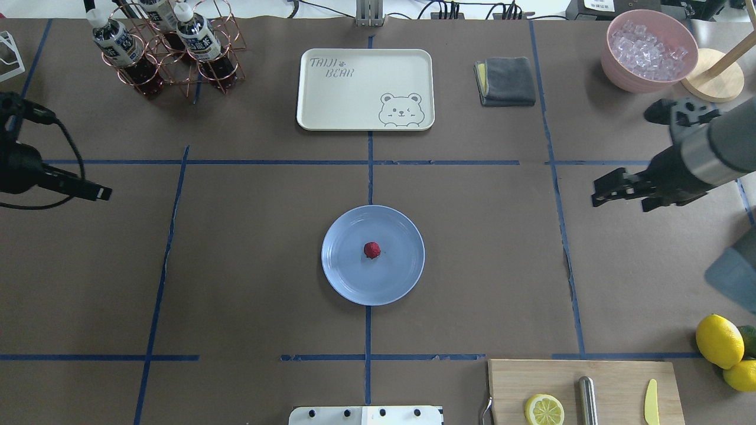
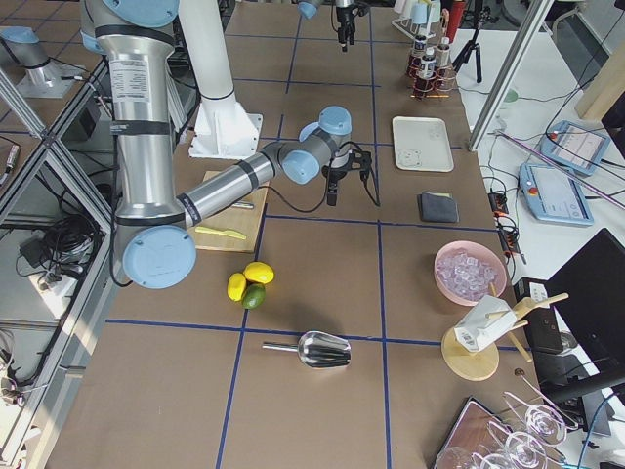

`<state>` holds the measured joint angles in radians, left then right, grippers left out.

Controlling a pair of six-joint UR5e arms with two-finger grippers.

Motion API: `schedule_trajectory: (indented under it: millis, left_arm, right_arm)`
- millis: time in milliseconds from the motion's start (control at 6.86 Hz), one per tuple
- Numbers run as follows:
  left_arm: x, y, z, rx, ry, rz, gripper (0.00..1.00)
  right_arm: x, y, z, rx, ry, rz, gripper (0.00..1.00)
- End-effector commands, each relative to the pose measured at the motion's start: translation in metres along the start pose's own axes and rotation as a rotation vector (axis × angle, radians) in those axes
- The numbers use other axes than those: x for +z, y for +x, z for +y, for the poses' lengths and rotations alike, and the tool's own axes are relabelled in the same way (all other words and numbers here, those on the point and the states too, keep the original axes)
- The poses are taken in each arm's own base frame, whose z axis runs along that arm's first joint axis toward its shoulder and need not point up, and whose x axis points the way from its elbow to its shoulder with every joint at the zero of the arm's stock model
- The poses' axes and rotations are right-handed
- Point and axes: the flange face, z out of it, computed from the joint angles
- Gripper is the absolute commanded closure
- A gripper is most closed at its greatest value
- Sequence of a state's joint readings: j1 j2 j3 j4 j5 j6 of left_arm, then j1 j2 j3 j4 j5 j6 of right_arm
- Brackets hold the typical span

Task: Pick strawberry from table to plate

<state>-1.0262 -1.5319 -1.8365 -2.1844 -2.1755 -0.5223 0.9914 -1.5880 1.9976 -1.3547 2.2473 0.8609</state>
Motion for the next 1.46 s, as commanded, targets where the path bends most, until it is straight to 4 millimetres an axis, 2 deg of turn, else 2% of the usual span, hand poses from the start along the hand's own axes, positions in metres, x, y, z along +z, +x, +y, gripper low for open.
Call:
schedule_trajectory:
  millis: [0,292,438,583,1312]
  left_arm:
    - [-0.062,-0.108,0.012,0.091,-0.083,-0.106,0.0]
    - [-0.11,-0.176,0.036,-0.019,-0.155,-0.093,0.0]
    - [-0.125,-0.186,0.036,-0.107,-0.181,-0.093,0.0]
    - [-0.123,-0.19,0.045,-0.126,-0.202,-0.09,0.0]
    - [-0.124,-0.189,0.045,-0.113,-0.194,-0.085,0.0]
  right_arm:
    - [-0.047,0.138,-0.005,-0.1,-0.005,0.034,0.0]
    - [-0.072,0.216,-0.012,-0.185,-0.04,0.09,0.0]
    - [-0.079,0.244,-0.01,-0.134,-0.047,0.086,0.0]
    - [-0.083,0.263,0.0,-0.066,-0.054,0.017,0.0]
    - [-0.072,0.279,0.012,-0.038,-0.077,0.027,0.0]
